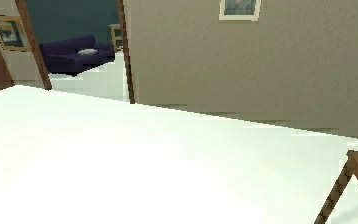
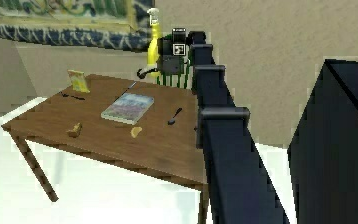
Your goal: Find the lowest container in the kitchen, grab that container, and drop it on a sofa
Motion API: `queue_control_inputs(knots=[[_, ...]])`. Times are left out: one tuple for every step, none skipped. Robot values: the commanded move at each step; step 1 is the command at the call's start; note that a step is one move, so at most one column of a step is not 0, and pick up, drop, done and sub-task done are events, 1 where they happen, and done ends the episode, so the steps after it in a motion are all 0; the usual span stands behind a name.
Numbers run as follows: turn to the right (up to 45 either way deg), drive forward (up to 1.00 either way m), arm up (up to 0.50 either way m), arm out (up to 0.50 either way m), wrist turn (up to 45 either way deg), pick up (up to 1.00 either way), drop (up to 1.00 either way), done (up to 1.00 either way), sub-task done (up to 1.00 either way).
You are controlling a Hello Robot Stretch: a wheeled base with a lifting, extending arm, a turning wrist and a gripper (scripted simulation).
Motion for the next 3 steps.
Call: queue_control_inputs(knots=[[0.0,0.0,0.0,0.0,-45.0,0.0,0.0,0.0,0.0],[0.0,0.0,0.0,0.0,-45.0,0.0,0.0,0.0,0.0],[0.0,0.0,0.0,0.0,-21.0,0.0,0.0,0.0,0.0]])
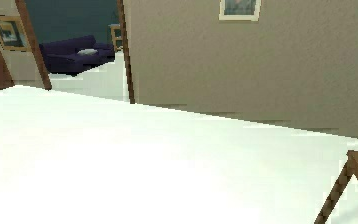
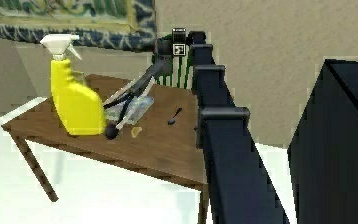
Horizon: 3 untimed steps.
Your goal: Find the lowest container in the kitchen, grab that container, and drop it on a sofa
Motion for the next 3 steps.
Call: queue_control_inputs(knots=[[0.0,0.0,0.0,-0.44,0.0,0.0,0.0,0.0,0.0],[-24.0,0.0,0.0,0.0,0.0,0.0,0.0,0.0,0.0],[0.0,1.0,0.0,0.0,0.0,0.0,0.0,0.0,0.0]])
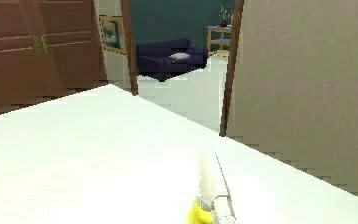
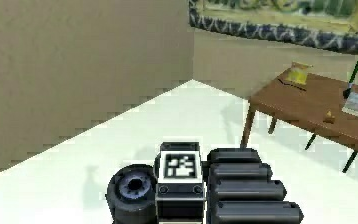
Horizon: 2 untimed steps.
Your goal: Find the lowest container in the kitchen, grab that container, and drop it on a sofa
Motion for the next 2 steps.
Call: queue_control_inputs(knots=[[0.0,1.0,0.0,0.0,0.0,0.0,0.0,0.0,0.0],[-3.0,0.0,0.0,0.0,0.0,0.0,0.0,0.0,0.0]])
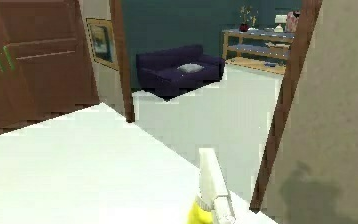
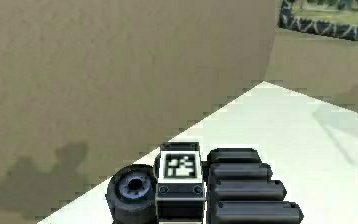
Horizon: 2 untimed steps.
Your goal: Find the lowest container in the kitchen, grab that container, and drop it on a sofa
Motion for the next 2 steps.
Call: queue_control_inputs(knots=[[0.0,0.8,0.0,0.0,0.0,0.0,0.0,0.0,0.0],[0.0,0.45,0.0,0.0,0.0,0.0,0.0,0.0,0.0]])
